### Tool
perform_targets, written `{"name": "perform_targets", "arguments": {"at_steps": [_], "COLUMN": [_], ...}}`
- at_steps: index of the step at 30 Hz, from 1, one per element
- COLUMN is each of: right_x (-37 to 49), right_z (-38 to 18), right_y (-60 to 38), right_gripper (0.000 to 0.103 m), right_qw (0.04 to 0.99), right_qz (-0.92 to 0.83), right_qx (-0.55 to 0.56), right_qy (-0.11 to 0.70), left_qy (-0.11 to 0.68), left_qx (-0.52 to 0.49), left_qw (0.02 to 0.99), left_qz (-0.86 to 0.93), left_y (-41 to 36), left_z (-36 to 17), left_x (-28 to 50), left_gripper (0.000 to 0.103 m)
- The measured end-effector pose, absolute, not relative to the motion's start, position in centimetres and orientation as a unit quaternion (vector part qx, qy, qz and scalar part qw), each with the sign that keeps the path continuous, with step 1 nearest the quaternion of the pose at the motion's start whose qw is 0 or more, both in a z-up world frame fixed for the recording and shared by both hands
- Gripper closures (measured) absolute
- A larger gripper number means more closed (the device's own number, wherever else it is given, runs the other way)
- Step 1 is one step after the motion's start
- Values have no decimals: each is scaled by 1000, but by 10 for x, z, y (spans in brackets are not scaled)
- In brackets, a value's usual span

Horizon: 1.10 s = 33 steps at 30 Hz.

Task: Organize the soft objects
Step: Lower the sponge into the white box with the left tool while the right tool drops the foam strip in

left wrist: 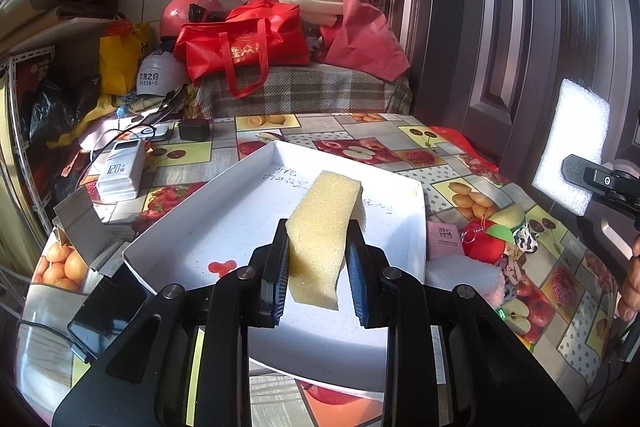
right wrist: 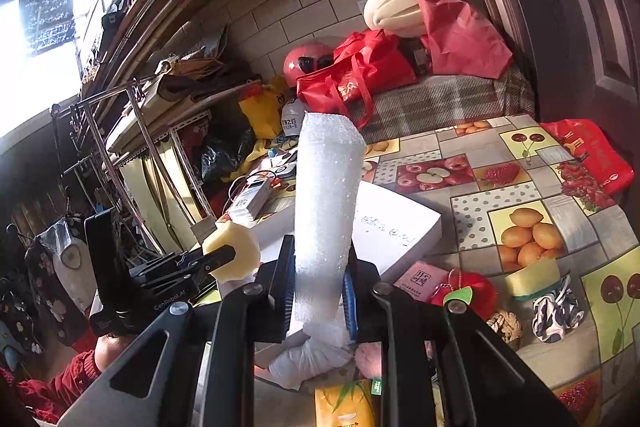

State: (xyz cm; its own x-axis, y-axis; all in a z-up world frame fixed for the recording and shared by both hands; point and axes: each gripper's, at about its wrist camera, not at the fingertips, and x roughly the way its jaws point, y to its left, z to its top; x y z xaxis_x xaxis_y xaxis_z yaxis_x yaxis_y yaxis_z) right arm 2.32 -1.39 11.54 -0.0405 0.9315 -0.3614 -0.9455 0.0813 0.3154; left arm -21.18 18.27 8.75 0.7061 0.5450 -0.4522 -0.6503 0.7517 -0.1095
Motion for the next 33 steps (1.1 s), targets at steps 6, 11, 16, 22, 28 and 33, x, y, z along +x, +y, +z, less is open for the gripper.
{"name": "perform_targets", "arguments": {"at_steps": [6,11,16,22,28,33], "right_x": [18,13,4,-8,-20,-16], "right_z": [116,110,102,75,51,59], "right_y": [0,23,47,91,121,108], "right_gripper": [84,84,84,84,83,11], "right_qw": [689,683,683,674,660,679], "right_qz": [680,679,674,662,655,653], "right_qx": [-23,-34,-66,-116,-154,-119], "right_qy": [249,267,273,306,334,314], "left_qy": [202,201,215,219,210,178], "left_qx": [-134,-132,-151,-169,-194,-198], "left_qw": [911,896,884,876,864,855], "left_qz": [335,373,386,394,415,444], "left_y": [193,221,244,257,266,268], "left_z": [85,77,56,48,41,45], "left_x": [-204,-178,-169,-176,-186,-199], "left_gripper": [78,78,78,77,66,1]}}
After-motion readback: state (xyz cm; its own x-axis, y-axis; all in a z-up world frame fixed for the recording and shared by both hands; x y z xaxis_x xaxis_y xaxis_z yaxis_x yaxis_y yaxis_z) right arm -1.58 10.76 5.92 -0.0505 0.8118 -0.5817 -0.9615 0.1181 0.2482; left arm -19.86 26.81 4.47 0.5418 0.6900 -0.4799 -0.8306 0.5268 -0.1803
